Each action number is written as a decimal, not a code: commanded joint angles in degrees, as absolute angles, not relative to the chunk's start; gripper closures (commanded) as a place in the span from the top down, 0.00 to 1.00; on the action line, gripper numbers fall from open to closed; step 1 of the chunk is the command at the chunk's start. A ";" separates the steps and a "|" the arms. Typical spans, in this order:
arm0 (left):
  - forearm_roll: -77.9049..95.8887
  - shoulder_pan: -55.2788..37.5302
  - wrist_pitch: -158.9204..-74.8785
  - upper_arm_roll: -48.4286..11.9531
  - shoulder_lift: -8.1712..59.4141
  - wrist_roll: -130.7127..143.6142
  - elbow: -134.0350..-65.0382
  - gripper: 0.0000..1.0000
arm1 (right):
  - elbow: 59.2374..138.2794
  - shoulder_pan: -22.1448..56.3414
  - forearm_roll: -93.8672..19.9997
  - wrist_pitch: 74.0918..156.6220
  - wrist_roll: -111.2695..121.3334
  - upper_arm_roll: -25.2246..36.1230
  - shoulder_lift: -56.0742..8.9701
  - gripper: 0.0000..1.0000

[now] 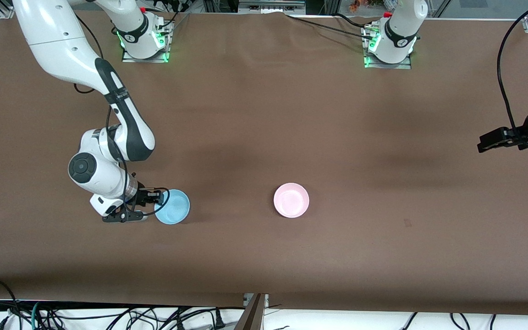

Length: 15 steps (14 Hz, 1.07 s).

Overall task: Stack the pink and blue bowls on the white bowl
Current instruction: 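Open the left gripper and withdraw while the right gripper reaches the blue bowl, then close the right gripper on the blue bowl rim and lift it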

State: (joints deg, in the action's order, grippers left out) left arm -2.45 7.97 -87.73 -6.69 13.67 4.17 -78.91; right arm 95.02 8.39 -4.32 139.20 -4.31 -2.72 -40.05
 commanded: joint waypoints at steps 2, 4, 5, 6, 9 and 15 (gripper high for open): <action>-2.37 7.91 -87.10 -6.59 13.36 2.81 -79.81 1.00 | 92.82 8.35 -8.08 138.78 -3.96 -2.90 -40.61 0.00; -2.29 7.82 -87.10 -6.59 13.45 2.90 -79.80 1.00 | 91.77 9.57 -8.96 137.73 -6.31 -2.99 -40.43 0.00; -2.29 7.82 -87.10 -6.59 13.45 2.90 -79.80 1.00 | 90.19 10.45 -9.05 136.42 -8.68 -3.08 -40.43 0.00; -2.20 7.82 -87.10 -6.68 13.45 3.16 -79.80 1.00 | 88.00 11.85 -9.05 134.41 -12.36 -3.25 -40.60 0.00; -2.29 7.82 -87.10 -6.59 13.45 3.25 -79.80 1.00 | 84.21 16.07 -9.14 132.89 -22.12 -3.43 -41.22 0.00; -2.02 7.82 -87.10 -6.68 13.45 3.16 -79.72 1.00 | 68.94 30.03 -14.24 136.82 -53.11 -3.43 -48.23 0.00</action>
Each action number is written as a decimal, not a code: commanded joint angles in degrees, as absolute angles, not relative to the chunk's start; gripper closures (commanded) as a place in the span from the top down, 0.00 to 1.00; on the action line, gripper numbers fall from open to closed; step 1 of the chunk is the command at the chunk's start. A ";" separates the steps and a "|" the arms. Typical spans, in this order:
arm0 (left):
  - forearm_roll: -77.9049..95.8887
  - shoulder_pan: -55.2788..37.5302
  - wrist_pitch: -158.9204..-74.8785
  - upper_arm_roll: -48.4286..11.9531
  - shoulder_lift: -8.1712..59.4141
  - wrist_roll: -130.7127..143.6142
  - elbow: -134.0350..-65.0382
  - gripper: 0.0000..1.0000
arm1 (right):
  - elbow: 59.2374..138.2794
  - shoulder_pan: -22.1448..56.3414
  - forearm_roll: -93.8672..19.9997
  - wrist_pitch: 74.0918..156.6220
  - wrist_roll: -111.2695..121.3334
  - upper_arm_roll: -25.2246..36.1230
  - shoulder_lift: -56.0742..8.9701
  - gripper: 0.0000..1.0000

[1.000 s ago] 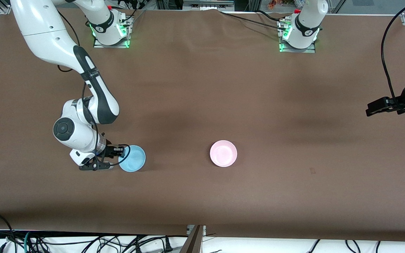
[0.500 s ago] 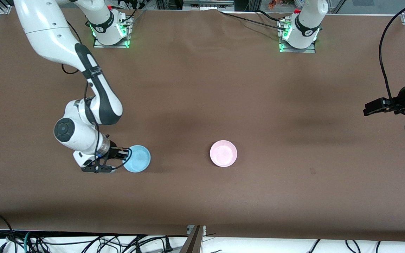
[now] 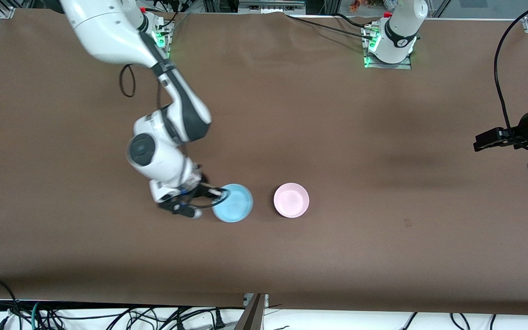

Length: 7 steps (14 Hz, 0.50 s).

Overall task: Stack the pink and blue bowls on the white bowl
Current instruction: 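Carry the blue bowl over the pink bowl and lower it inside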

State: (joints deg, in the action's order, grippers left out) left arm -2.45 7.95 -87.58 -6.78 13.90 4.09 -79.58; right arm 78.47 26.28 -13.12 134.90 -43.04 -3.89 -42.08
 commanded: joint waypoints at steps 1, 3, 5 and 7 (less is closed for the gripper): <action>-2.11 7.82 -87.10 -6.68 13.45 3.16 -79.80 1.00 | 66.04 32.15 -14.15 140.59 -57.87 -3.34 -50.86 0.00; -2.02 7.82 -87.10 -6.68 13.45 3.16 -79.80 1.00 | 64.51 34.53 -13.80 144.22 -60.38 -3.16 -53.78 0.00; -2.02 7.82 -87.10 -6.68 13.45 3.16 -79.80 1.00 | 64.60 36.46 -13.01 144.76 -60.64 -2.81 -54.58 0.00; -2.02 7.74 -87.10 -6.68 13.45 3.25 -79.72 1.00 | 64.60 37.26 -11.60 144.49 -60.73 -2.81 -55.02 0.00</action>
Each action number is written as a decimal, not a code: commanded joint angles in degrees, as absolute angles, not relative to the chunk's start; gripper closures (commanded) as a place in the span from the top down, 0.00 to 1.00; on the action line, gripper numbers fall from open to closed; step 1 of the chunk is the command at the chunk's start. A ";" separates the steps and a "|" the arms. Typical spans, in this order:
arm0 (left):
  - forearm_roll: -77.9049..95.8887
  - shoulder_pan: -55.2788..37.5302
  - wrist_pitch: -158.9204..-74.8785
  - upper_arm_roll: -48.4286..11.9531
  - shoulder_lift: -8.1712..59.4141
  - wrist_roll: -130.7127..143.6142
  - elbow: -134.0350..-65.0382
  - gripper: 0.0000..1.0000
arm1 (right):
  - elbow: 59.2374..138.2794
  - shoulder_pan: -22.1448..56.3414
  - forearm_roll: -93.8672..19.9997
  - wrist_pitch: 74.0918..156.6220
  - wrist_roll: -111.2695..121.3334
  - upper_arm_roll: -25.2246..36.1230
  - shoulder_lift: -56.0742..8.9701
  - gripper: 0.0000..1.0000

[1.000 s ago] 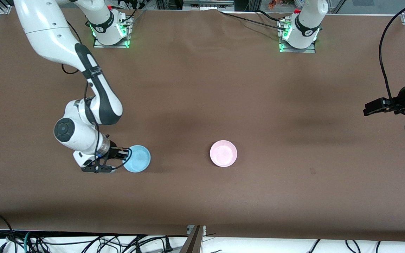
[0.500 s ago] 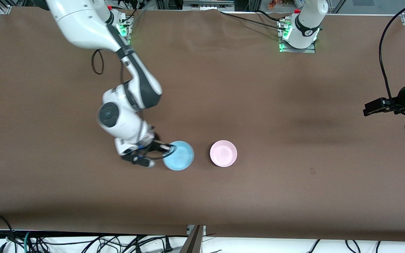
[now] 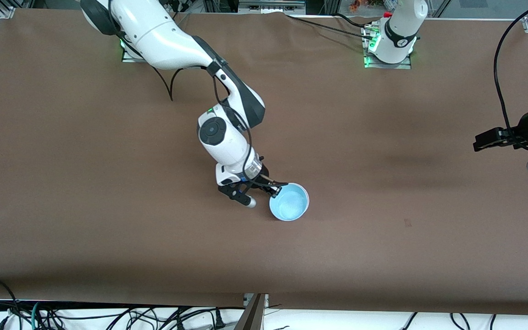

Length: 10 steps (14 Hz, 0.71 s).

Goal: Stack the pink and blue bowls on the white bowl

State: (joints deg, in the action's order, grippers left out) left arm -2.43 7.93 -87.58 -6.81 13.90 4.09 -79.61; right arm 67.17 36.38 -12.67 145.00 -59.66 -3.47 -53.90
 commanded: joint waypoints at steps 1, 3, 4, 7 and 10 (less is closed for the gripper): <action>-2.02 7.73 -87.10 -6.68 13.45 3.16 -79.72 1.00 | 64.60 37.53 -11.51 144.41 -60.73 -2.81 -55.19 0.00; -2.02 7.73 -87.10 -6.68 13.54 3.25 -79.72 1.00 | 64.69 37.97 -10.38 144.32 -60.73 -2.81 -55.55 0.00; -2.02 7.73 -87.10 -6.68 13.54 3.25 -79.72 1.00 | 64.77 38.14 -9.59 144.32 -60.73 -2.81 -55.63 0.00; -2.02 7.73 -87.10 -6.68 13.54 3.16 -79.80 1.00 | 65.13 38.23 -7.57 143.62 -60.64 -2.81 -55.99 0.00; -2.02 7.73 -87.10 -6.68 13.54 3.16 -79.72 1.00 | 65.13 38.14 -7.30 143.44 -60.56 -2.81 -56.07 0.00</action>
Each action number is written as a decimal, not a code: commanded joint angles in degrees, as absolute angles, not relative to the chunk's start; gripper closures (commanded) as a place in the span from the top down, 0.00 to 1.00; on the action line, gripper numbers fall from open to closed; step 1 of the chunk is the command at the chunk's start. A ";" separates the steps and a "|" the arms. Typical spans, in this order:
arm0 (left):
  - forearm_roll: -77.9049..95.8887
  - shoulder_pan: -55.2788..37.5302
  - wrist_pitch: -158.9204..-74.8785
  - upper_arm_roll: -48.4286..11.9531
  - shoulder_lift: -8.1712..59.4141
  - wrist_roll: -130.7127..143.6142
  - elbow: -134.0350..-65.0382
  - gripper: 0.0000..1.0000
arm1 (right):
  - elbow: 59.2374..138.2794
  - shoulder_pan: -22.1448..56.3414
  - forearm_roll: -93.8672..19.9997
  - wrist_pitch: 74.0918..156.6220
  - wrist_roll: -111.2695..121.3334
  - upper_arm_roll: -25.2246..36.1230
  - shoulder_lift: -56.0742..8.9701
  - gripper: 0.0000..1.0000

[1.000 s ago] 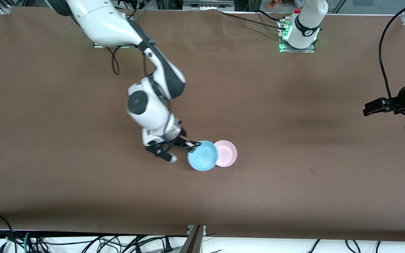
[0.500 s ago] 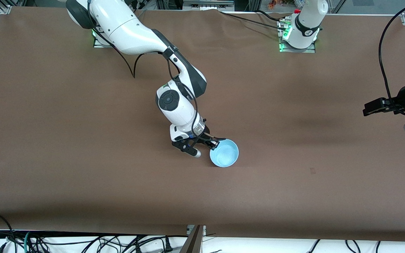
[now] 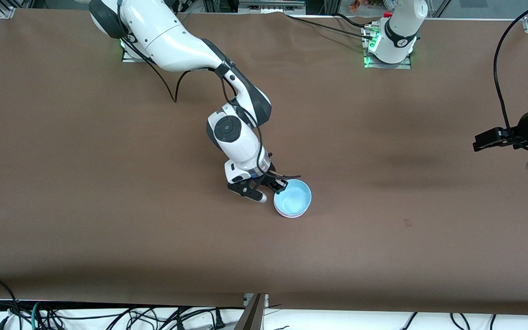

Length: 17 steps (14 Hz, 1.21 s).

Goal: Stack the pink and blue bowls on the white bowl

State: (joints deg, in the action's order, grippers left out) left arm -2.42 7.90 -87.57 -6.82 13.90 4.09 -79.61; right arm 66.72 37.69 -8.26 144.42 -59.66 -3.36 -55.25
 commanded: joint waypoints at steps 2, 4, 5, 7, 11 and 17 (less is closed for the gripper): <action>-2.02 7.82 -87.10 -6.68 13.54 3.16 -79.72 1.00 | 65.13 38.23 -6.42 143.44 -60.64 -2.81 -56.42 0.00; -1.93 7.73 -87.10 -6.68 13.54 3.16 -79.72 1.00 | 65.13 38.23 -5.71 143.44 -60.64 -2.72 -56.86 0.00; -2.02 7.73 -87.10 -6.68 13.54 3.25 -79.80 1.00 | 65.13 38.23 -5.19 143.44 -60.64 -2.72 -57.04 0.00; -2.02 7.73 -87.10 -6.68 13.54 3.16 -79.80 1.00 | 65.13 38.23 -4.66 143.35 -60.64 -2.81 -57.13 0.00; -1.93 7.73 -87.10 -6.68 13.80 3.08 -79.72 1.00 | 65.13 38.32 -4.48 143.44 -60.64 -2.72 -57.30 0.00; -2.02 7.65 -87.10 -6.77 13.97 3.16 -79.72 1.00 | 65.13 38.32 -4.57 142.91 -60.73 -2.73 -57.31 0.22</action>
State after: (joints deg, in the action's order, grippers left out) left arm -2.42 7.78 -87.57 -6.94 14.21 4.09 -79.63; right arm 66.72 37.78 -5.45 144.09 -59.66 -3.19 -56.52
